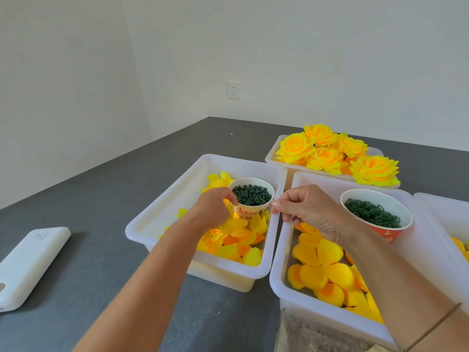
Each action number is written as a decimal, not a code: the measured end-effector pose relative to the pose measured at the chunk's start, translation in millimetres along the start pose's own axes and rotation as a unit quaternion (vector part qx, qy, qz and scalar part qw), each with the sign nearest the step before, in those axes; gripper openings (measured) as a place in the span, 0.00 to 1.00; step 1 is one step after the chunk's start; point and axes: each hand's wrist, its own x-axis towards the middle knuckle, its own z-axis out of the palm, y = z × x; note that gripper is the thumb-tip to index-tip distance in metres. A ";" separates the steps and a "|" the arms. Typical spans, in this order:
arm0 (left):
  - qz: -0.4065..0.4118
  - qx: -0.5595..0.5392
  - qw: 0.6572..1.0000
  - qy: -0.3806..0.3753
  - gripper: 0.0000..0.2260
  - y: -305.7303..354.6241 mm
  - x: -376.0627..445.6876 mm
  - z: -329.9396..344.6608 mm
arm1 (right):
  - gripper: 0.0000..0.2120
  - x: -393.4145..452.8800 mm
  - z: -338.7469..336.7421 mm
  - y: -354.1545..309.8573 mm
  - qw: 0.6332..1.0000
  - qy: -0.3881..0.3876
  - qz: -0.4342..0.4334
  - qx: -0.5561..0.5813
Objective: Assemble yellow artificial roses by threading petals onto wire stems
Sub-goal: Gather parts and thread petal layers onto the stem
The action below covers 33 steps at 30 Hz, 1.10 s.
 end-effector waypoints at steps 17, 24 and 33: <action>0.179 0.023 0.983 -0.012 0.12 22.7 0.9 17.6 | 0.08 -2.1 4.3 0.1 1.000 0.025 -0.013 -0.008; 0.180 -0.248 0.950 0.061 0.06 29.9 -7.8 10.0 | 0.20 -7.8 13.3 -10.7 0.998 0.025 -0.057 0.020; 0.183 -0.322 0.928 -0.035 0.06 37.8 -19.4 8.4 | 0.09 -6.4 22.3 -8.5 0.992 0.062 -0.101 -0.051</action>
